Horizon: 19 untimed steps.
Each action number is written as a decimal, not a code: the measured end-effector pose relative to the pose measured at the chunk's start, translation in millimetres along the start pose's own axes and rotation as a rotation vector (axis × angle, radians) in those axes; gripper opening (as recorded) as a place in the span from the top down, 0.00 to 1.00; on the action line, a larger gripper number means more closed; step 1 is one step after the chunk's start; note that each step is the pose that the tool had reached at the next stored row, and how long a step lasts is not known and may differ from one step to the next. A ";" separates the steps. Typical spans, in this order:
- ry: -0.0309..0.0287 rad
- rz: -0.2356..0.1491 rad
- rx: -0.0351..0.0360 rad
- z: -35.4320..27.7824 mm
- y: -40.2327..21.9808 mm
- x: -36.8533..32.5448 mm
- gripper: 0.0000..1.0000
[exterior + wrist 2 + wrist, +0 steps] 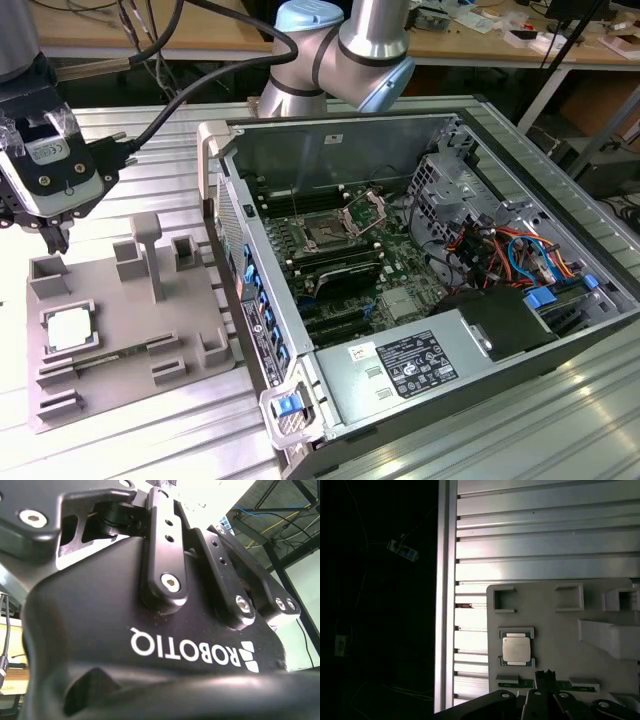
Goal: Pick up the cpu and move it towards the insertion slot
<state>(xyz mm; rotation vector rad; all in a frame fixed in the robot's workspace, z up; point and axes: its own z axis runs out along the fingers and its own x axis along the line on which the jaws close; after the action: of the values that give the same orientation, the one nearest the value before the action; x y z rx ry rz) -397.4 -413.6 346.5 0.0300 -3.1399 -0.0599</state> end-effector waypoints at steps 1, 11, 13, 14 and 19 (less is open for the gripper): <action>-0.0001 0.000 -0.0001 0.3 -0.1 0.0 0.89; -0.0002 0.000 -0.0001 3.3 -0.7 0.0 0.89; -0.0001 0.000 -0.0001 3.6 -0.7 0.0 0.89; -0.0001 0.000 0.0000 3.8 -0.7 0.0 0.89; -0.0001 0.000 0.0000 4.9 -0.8 0.0 0.89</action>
<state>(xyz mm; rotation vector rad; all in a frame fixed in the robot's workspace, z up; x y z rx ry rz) -397.4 -414.3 341.6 0.0300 -3.1400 -0.0599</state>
